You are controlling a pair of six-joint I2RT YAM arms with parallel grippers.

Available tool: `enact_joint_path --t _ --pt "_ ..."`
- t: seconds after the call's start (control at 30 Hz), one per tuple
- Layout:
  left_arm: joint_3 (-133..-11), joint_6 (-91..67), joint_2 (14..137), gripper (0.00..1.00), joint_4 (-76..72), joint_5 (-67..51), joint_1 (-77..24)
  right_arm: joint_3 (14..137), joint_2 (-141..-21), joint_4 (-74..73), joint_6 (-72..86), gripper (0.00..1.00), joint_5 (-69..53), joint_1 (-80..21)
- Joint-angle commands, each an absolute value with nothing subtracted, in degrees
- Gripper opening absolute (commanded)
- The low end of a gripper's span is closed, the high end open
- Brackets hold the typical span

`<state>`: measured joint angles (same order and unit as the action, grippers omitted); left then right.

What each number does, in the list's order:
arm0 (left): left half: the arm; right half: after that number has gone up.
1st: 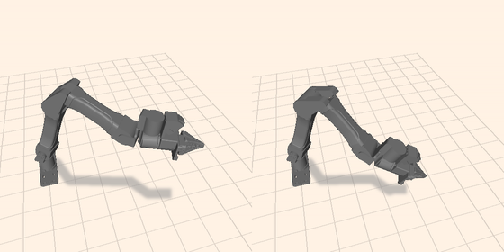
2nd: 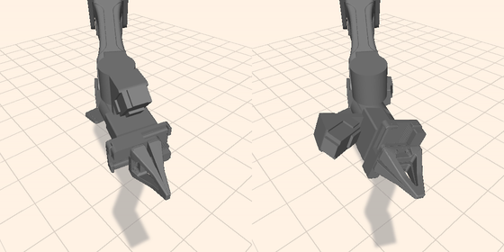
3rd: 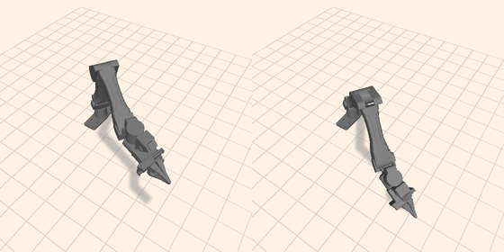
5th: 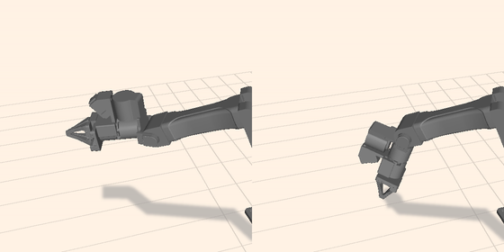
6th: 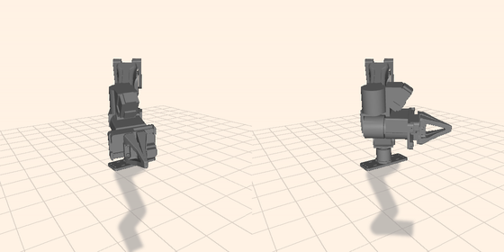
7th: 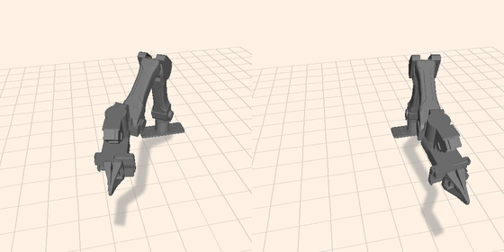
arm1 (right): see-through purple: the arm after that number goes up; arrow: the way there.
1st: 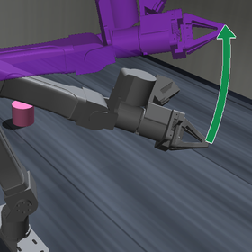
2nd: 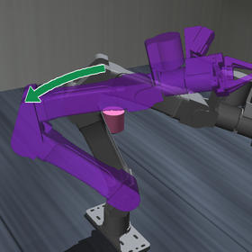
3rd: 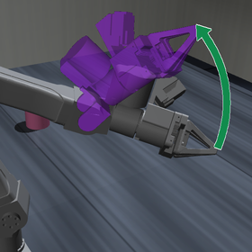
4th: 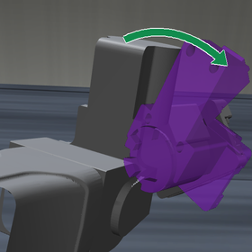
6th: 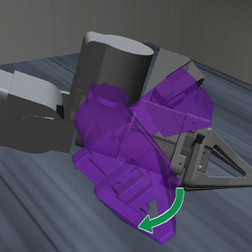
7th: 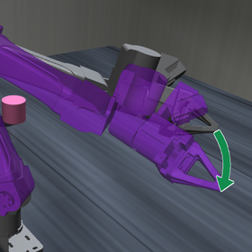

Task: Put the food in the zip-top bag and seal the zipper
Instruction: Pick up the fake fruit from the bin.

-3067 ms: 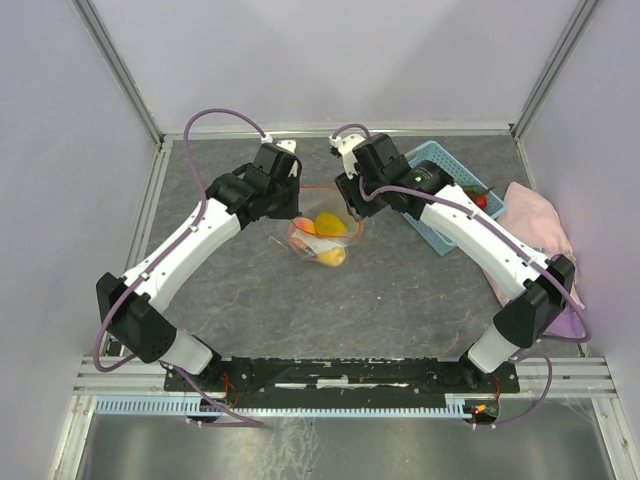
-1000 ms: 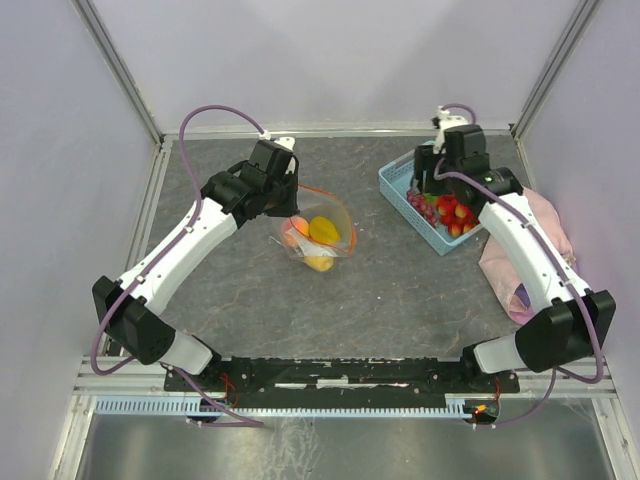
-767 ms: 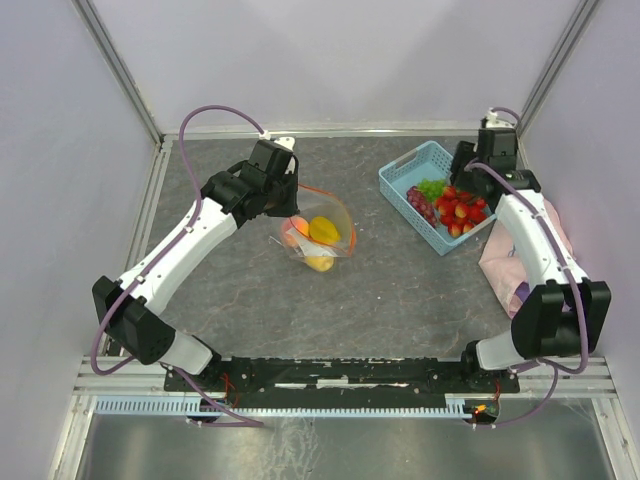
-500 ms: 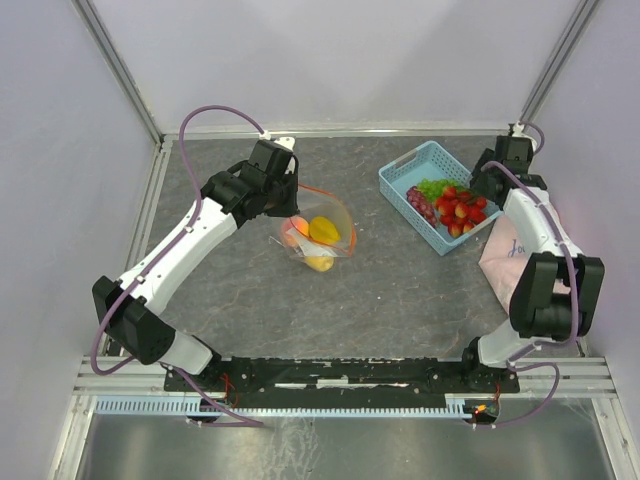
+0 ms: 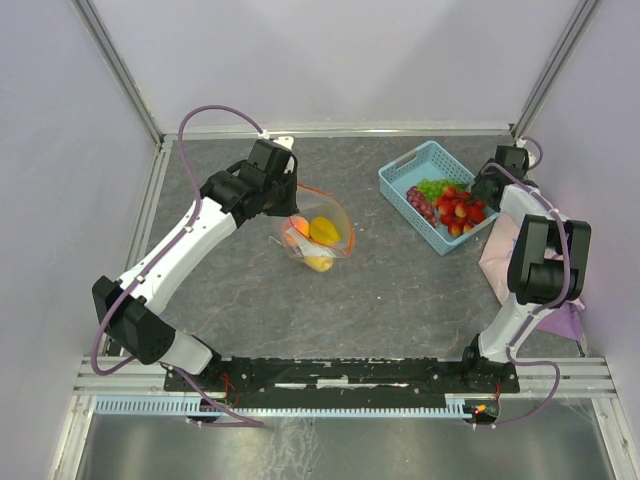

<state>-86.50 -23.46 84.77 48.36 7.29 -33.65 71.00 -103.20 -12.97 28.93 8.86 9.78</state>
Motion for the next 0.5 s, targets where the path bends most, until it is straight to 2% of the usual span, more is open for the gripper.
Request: enact_joint_path --t 0.0,0.1,0.47 --pt "-86.8 -21.2 84.5 0.03 46.5 6.7 -33.2 73.1 -105.7 -6.4 30.3 0.61 5.3 10.5" --pt "-86.8 -21.0 84.6 0.03 46.5 6.5 -33.1 72.7 -105.9 -5.8 29.5 0.53 3.7 10.5" --pt "-86.2 -21.1 84.1 0.03 46.1 5.9 -32.7 71.1 -99.2 -8.8 25.6 0.08 3.4 10.5"
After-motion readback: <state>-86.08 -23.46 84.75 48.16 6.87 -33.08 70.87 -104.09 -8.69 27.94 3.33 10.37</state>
